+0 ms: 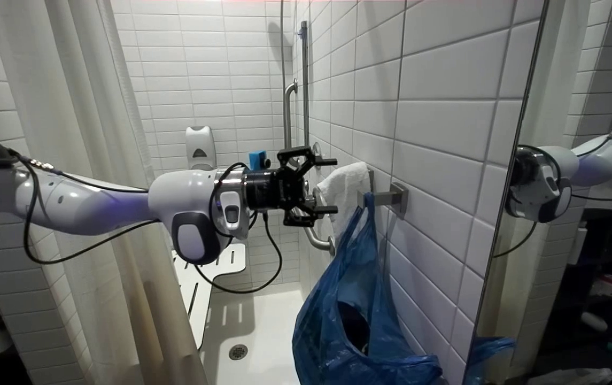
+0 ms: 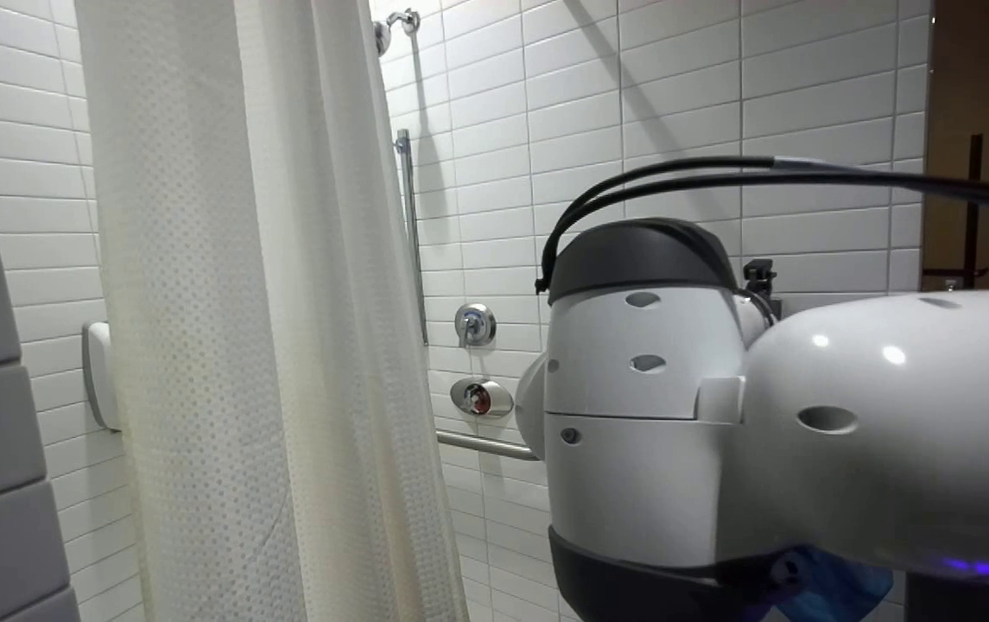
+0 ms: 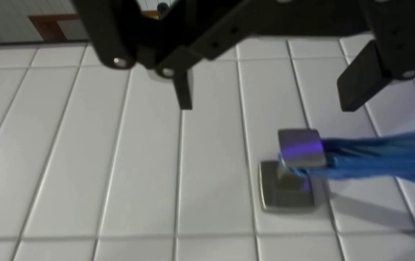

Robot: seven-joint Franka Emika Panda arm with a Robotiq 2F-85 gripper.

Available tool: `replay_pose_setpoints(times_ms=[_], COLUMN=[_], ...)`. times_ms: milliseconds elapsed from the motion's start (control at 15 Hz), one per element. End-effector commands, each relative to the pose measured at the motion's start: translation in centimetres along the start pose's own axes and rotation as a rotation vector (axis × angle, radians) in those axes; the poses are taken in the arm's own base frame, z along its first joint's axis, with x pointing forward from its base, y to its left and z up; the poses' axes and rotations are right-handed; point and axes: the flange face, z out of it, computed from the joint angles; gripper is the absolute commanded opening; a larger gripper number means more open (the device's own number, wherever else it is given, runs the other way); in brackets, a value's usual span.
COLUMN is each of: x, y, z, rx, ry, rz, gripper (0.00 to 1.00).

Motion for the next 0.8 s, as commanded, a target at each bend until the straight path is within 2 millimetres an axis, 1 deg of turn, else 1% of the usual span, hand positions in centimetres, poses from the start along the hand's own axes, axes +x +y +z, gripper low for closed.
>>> replay_pose_setpoints(times_ms=[0,133,267,333,400,533,733], x=[-4.2,-5.9,-5.8,-5.5,-5.1,-4.0,-3.3], y=[1.3,2.0,2.3,2.4,2.5,2.5,2.4], z=[-6.7,-10.0,-12.2,-12.9,-13.4,-13.7,-14.3], rx=[-0.032,-0.042,-0.066,-0.076,-0.091,-0.11,-0.145], ry=[-0.178,-0.264,-0.301,-0.31,-0.313,-0.303,-0.305], rz=[-0.016,-0.015,-0.004,-0.001,0.009,0.019,0.019], gripper=[1.0,1.0,1.0,1.0,1.0,1.0,1.0])
